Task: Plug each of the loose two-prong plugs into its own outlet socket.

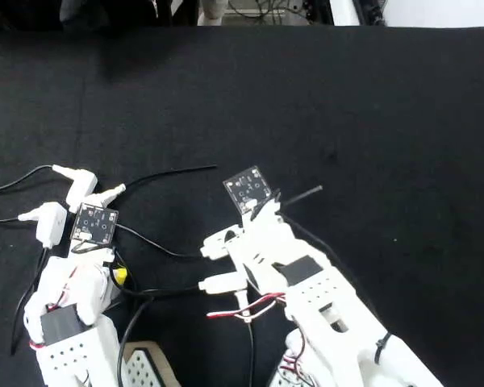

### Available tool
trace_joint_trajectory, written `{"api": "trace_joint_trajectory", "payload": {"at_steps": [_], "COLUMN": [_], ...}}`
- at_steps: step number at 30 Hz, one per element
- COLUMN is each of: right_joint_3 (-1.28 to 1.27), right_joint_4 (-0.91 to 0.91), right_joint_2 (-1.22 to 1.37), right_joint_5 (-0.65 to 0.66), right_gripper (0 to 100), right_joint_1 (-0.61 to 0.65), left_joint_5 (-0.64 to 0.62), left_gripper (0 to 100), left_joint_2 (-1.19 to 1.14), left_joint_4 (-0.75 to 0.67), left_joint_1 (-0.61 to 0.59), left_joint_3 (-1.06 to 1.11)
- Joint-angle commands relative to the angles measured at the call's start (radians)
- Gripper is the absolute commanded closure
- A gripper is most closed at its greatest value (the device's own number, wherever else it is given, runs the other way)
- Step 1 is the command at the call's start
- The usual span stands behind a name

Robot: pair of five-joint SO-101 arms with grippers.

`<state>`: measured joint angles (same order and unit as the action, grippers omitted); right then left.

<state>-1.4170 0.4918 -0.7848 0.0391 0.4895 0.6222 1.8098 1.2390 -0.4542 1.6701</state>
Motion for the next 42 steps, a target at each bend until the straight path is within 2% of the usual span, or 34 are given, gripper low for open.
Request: {"api": "trace_joint_trajectory", "payload": {"at_steps": [1,4,7,9,13,17,20,23,26,29,32,37,42], "right_joint_3": [0.087,0.179,0.268,0.318,0.421,0.545,0.582,0.552,0.458,0.298,0.056,-0.226,-0.268], "right_joint_4": [0.147,0.295,0.394,0.437,0.534,0.773,0.850,0.873,0.852,0.744,0.546,0.353,0.419], "right_joint_2": [-0.002,-0.005,-0.005,-0.005,-0.007,-0.087,-0.248,-0.478,-0.717,-0.932,-1.107,-1.066,-1.081], "right_joint_5": [0.002,-0.002,-0.091,-0.097,-0.104,-0.114,-0.068,0.000,0.052,0.095,0.109,0.100,0.100], "right_gripper": [97.9,86.1,70.5,63.1,61.7,67.1,82.5,99.4,93.6,95.8,98.7,98.5,98.5], "right_joint_1": [-0.006,0.003,0.037,0.058,0.061,0.094,0.038,-0.023,-0.132,-0.288,-0.453,-0.471,-0.578], "left_joint_5": [0.000,0.000,-0.002,-0.002,-0.002,-0.002,-0.021,-0.123,-0.180,-0.184,-0.186,-0.186,-0.181], "left_gripper": [69,69,69,69,69,69,69,69,69,69,69,69,69], "left_joint_2": [0.009,0.009,0.009,0.009,0.009,0.009,0.011,0.011,0.011,0.011,0.011,0.011,0.006], "left_joint_4": [0.000,0.000,0.006,0.006,0.006,0.006,-0.002,-0.037,-0.054,-0.057,-0.057,-0.049,-0.048], "left_joint_1": [-0.004,-0.004,-0.007,-0.005,-0.007,-0.007,-0.005,0.001,0.001,0.001,0.002,0.002,-0.005], "left_joint_3": [-0.002,-0.002,-0.002,-0.002,-0.002,-0.002,0.008,0.013,0.013,0.015,0.015,0.015,0.030]}}
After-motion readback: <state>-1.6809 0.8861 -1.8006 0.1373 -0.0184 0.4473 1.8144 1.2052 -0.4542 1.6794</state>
